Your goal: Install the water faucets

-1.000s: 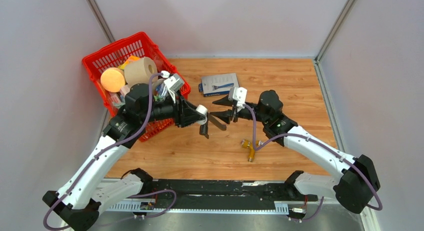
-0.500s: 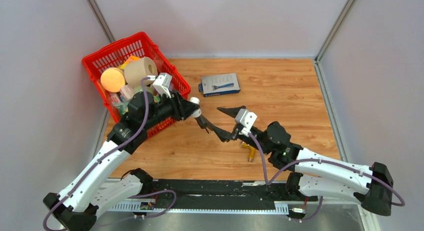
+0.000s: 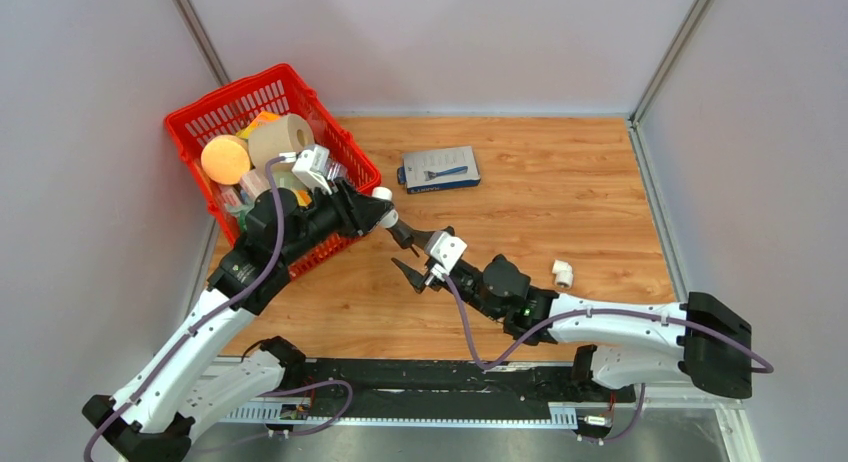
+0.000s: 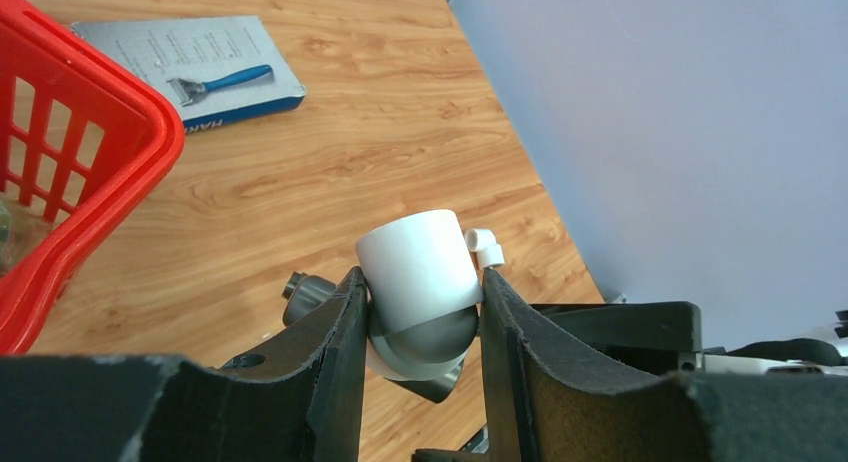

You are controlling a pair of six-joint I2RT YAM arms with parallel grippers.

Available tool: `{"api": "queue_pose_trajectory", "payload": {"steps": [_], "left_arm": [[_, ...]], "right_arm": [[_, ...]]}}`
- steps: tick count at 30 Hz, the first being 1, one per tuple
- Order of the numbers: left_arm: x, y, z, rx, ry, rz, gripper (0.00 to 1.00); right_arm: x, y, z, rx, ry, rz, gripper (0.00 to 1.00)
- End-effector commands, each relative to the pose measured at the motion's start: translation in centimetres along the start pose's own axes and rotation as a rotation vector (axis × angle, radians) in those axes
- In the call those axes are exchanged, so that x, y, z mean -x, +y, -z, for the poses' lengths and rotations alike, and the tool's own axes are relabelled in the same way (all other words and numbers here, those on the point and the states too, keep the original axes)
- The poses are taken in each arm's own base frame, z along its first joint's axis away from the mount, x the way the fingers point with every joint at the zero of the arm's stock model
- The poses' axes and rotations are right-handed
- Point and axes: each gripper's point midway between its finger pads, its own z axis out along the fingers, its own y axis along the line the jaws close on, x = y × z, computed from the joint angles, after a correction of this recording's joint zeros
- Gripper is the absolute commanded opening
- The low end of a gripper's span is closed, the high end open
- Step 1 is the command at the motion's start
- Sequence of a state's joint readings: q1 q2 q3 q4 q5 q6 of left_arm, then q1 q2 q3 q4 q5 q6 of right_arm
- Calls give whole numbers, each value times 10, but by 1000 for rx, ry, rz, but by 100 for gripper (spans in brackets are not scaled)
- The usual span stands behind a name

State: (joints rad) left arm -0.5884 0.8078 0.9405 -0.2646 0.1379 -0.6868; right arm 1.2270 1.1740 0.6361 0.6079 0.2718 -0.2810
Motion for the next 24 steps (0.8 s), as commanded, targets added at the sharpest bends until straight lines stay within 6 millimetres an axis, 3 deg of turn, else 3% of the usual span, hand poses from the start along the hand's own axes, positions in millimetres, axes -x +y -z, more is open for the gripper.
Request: {"api": "queue_pose_trajectory", "payload": {"steps": [1,4,6,11,17,20,24], "left_arm": [[36,-39,10,-147,-124,2,0],[34,-44,10,-177,-106,-9,0],[29,-47,10,-201,-82,-30,0],[17,-64,12,-304,23,-129,0],[-6,-95,24,-540,188,-225,0],[-21,-117,42,-751,276,-280,0],[-27,-130,59,-908,318,-334,0]], "right_arm": [[24,-9,-10,6,-69,-51,63],[18,-22,-11,7,-54,-67,45],[16,-30,-10,24,-52,-80,26],[22,-43,2,150,-75,-100,8],[19,-53,24,420,-63,-144,5],[12,-50,33,574,-37,-170,6],[-3,-54,23,666,60,-214,11]]}}
